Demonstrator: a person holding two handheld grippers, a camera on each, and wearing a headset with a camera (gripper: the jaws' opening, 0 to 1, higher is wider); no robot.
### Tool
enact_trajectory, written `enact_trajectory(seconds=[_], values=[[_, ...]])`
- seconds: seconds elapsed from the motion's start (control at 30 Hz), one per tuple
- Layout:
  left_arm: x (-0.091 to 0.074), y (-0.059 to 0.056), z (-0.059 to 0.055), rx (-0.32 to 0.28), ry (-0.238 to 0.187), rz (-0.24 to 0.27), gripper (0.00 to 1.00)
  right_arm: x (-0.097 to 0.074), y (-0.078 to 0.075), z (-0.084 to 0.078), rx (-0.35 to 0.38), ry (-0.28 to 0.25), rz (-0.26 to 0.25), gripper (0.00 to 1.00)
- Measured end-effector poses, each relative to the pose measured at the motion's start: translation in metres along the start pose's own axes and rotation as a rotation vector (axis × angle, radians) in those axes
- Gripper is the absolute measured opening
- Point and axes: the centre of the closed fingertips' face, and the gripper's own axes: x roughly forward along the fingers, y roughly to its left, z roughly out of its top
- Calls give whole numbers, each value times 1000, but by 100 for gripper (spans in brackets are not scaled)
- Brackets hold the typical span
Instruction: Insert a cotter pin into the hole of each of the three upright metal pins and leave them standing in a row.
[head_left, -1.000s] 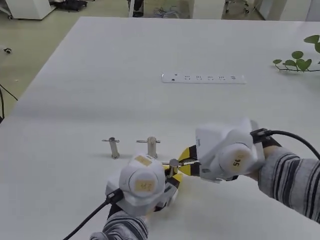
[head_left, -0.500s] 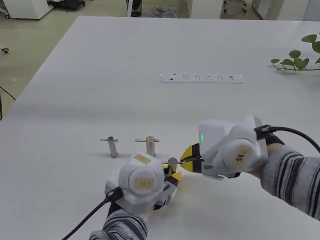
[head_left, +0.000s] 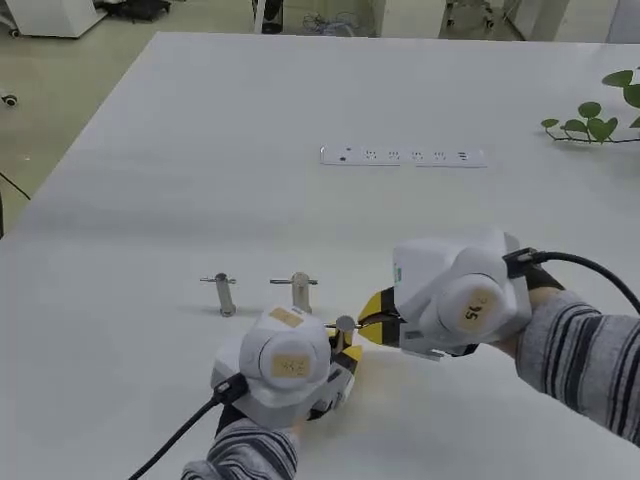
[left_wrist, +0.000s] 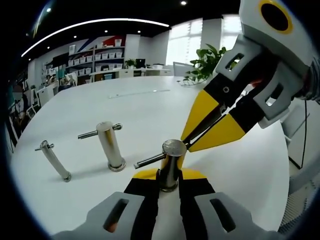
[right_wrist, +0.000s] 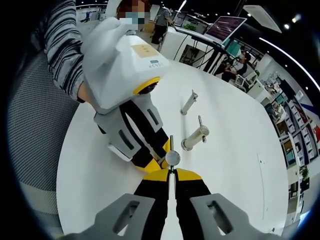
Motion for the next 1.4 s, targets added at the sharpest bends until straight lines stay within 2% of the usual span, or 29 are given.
enact_trajectory(seconds=[0.1, 0.17, 0.2, 0.27, 0.3, 0.37, 0.4, 0.63, 1.03, 1.4], values=[[0, 0, -1, -16, 6, 2, 11, 1, 0, 0, 12, -6, 0, 0], [0, 1, -5, -17, 28, 4, 13, 1, 0, -1, 25, -3, 0, 0], [0, 3, -6, -5, 34, 15, 14, 2, 0, -3, 35, 7, -2, 1], [-4, 1, -3, 19, 29, 3, 17, 2, 0, -4, 70, 12, -1, 8], [-6, 1, -3, 16, 32, 2, 18, 2, -1, -3, 84, 2, -3, 11], [-7, 1, -4, 18, 33, 3, 21, 2, 1, -1, 114, -19, 14, 11], [-8, 1, -4, 20, 30, -2, 22, 2, 1, 2, 158, -42, 24, 11], [-13, -1, 1, 39, 12, -18, 30, 8, -1, 7, 289, -81, 50, 13], [-25, 4, 9, 40, -10, -24, 42, 25, -1, 8, 357, -92, 67, 10], [-38, 5, 18, 44, -29, -41, 47, 24, -1, 10, 391, -102, 94, 9]])
